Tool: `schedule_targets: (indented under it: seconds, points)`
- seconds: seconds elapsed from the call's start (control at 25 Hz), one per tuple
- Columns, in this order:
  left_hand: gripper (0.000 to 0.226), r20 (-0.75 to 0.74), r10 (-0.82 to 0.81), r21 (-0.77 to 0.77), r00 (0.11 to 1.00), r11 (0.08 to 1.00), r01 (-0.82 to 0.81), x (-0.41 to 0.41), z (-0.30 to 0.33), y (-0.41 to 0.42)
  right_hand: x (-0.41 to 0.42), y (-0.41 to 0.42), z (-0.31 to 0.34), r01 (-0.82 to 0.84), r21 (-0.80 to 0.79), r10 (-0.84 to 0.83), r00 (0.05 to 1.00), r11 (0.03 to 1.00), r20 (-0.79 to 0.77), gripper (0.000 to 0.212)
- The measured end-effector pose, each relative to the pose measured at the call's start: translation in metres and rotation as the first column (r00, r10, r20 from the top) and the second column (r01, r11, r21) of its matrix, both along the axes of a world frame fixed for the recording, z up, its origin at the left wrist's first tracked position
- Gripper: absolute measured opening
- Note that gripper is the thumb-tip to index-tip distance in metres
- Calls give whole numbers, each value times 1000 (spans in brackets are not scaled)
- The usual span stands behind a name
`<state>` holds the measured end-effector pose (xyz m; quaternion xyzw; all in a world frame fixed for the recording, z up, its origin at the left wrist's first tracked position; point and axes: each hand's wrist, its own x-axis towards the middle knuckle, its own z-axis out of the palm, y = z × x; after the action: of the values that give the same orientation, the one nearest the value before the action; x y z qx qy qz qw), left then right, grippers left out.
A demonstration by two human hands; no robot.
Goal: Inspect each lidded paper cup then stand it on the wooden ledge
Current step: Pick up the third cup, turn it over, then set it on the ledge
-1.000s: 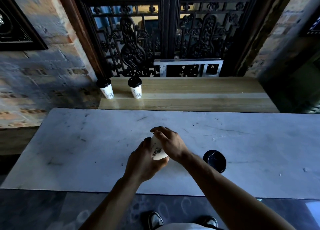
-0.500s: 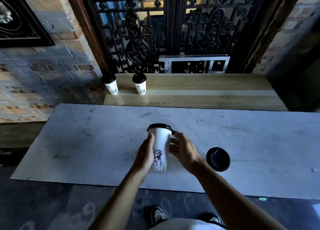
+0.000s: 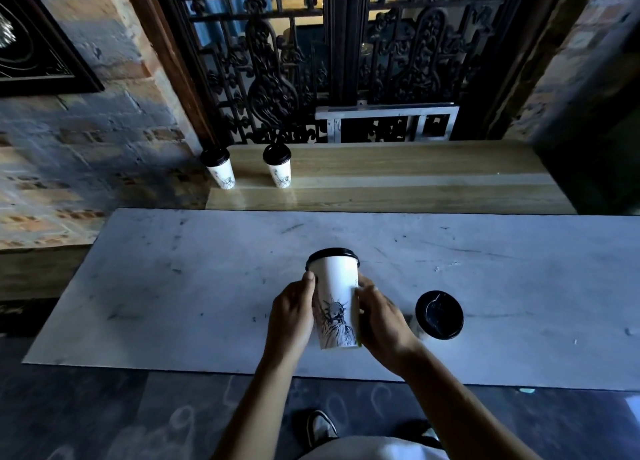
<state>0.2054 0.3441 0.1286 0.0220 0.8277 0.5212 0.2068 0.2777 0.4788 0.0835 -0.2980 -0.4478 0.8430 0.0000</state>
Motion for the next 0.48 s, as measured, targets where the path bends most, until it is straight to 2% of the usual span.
schedule_targets:
  seconds: [0.08, 0.12, 0.24, 0.36, 0.48]
  points:
    - [20, -23, 101, 153, 995, 983, -97, 1, -4, -7, -1, 3, 5, 48, -25, -47, 999, 999, 11, 42]
    - [7, -30, 96, 208, 995, 974, -87, 4, -6, -12, 0, 4, 7, 71, -29, -71, 997, 997, 19, 42]
    - [16, -133, 52, 269, 990, 963, -14, 9, -13, -23, -1, 3, 13, 79, 33, -80, 996, 996, 37, 42]
    - [22, -164, 60, 311, 985, 950, -6, 12, -14, -25, -2, -4, 13, 47, 81, -55, 994, 996, 98, 58]
    - [24, -161, 50, 319, 986, 948, 4, 11, -13, -25, -2, -7, 12, 52, 73, -61, 991, 996, 118, 40]
